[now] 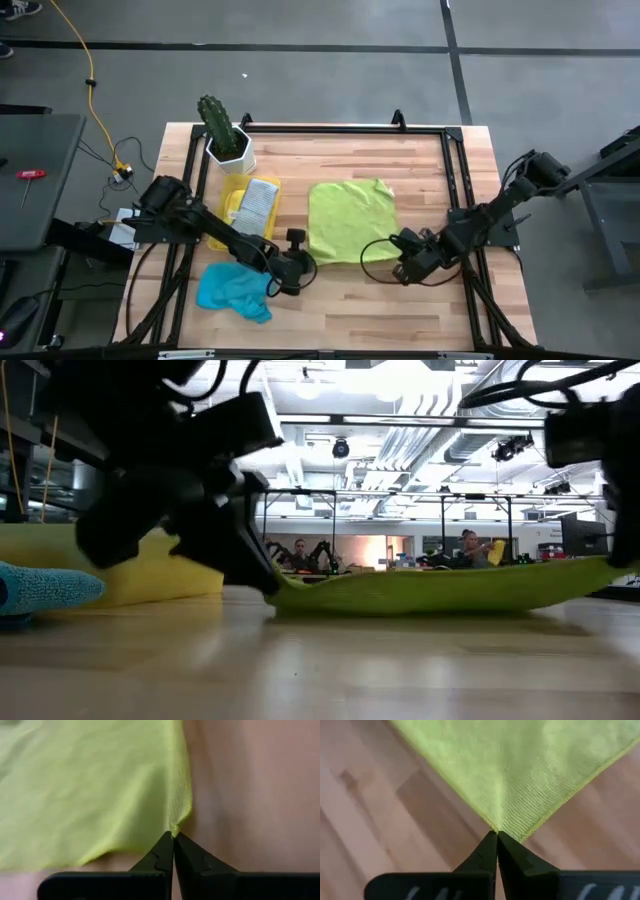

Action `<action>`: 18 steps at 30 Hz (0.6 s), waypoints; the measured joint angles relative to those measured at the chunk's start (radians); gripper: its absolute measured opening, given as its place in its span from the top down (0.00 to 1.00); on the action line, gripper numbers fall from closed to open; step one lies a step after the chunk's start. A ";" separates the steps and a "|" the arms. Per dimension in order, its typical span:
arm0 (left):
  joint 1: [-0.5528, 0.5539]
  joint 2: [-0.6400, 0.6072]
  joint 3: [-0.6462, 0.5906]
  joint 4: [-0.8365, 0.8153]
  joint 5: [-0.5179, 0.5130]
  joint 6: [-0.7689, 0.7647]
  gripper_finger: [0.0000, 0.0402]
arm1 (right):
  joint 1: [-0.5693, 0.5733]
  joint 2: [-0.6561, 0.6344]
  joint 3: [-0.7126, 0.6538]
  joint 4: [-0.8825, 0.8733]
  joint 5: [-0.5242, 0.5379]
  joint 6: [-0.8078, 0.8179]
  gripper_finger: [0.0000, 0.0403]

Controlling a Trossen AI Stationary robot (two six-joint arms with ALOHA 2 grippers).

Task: Fold microfiber towels
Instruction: Fold the green microfiber towel

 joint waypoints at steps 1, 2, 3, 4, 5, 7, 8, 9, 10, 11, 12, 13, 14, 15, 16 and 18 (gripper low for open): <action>0.002 -0.020 0.000 -0.036 -0.020 -0.001 1.00 | 0.012 0.012 0.000 0.015 -0.005 0.010 1.00; 0.004 -0.034 0.000 -0.058 -0.036 -0.001 1.00 | 0.024 0.028 0.000 0.033 -0.010 0.014 1.00; 0.004 -0.040 0.000 -0.064 -0.040 -0.008 1.00 | 0.036 0.042 0.000 0.044 -0.015 0.014 1.00; 0.004 -0.041 0.000 -0.069 -0.040 -0.017 1.00 | 0.044 0.060 0.000 0.060 -0.024 0.014 1.00; 0.004 -0.042 0.000 -0.076 -0.038 -0.025 1.00 | 0.050 0.083 0.000 0.085 -0.033 0.014 1.00; 0.003 -0.042 -0.001 -0.061 -0.027 -0.027 1.00 | 0.055 0.121 0.000 0.105 -0.039 0.010 1.00; 0.003 -0.038 0.001 -0.047 -0.016 -0.028 1.00 | 0.056 0.139 0.000 0.118 -0.047 0.009 1.00; 0.003 -0.031 0.002 -0.037 -0.001 -0.035 1.00 | 0.057 0.159 0.000 0.134 -0.061 0.008 1.00; 0.003 -0.025 0.000 -0.038 0.014 -0.044 1.00 | 0.057 0.170 0.000 0.137 -0.077 0.005 1.00; 0.003 -0.017 -0.001 -0.037 0.029 -0.056 1.00 | 0.056 0.179 0.000 0.136 -0.090 0.000 1.00; 0.002 -0.010 0.000 -0.033 0.044 -0.069 1.00 | 0.054 0.187 0.001 0.140 -0.098 -0.010 1.00; 0.000 -0.008 0.000 -0.036 0.049 -0.080 1.00 | 0.051 0.190 0.003 0.140 -0.105 -0.017 1.00; -0.002 -0.003 0.000 -0.030 0.054 -0.090 1.00 | 0.050 0.191 0.003 0.139 -0.107 -0.025 1.00; -0.005 0.003 0.001 -0.024 0.055 -0.097 1.00 | 0.050 0.191 0.003 0.139 -0.107 -0.039 1.00; -0.008 0.005 0.001 -0.030 0.058 -0.102 1.00 | 0.049 0.189 0.003 0.139 -0.104 -0.054 1.00; -0.017 0.006 0.000 -0.025 0.066 -0.118 1.00 | 0.044 0.184 0.002 0.139 -0.094 -0.084 1.00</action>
